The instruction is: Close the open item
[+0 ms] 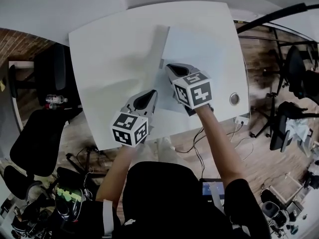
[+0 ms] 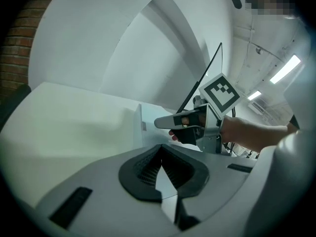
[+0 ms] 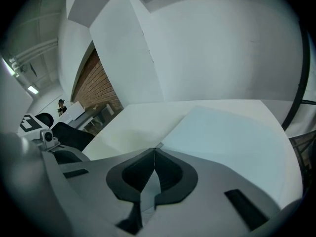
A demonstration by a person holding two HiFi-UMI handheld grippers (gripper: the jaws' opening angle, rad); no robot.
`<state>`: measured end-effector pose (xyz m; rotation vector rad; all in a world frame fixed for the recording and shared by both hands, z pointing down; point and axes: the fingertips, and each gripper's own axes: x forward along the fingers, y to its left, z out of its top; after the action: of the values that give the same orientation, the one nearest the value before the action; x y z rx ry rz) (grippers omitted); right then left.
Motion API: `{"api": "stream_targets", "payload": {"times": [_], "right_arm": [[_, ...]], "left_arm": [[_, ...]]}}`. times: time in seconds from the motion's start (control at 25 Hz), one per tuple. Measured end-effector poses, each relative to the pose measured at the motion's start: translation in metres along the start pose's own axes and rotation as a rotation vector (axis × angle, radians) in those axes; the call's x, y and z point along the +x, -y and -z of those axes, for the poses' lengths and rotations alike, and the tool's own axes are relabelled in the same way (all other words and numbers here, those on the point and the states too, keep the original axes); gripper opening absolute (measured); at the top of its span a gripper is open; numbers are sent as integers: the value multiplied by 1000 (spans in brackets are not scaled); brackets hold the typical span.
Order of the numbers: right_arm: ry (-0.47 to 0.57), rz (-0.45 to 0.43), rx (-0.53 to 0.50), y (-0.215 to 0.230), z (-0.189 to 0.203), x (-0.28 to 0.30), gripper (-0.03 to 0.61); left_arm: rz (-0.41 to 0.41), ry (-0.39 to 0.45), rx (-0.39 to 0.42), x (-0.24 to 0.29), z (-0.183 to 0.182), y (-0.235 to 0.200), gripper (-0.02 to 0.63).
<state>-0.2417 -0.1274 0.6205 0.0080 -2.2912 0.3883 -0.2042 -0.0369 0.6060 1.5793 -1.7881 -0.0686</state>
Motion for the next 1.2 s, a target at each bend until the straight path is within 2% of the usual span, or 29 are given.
{"api": "stream_targets", "payload": {"times": [0.64,0.8,1.2], "right_arm": [[109,64,16,-14,-9,-79,38],[168,80,62,-15,-18,-109,38],[320,139,105,-16,-38,-193,38]], "left_arm": [[6,78,78,-35,-54,25,14],[21,99,109,-41,-71,41,14],[100,175,224,-53,-129,106,14]]}}
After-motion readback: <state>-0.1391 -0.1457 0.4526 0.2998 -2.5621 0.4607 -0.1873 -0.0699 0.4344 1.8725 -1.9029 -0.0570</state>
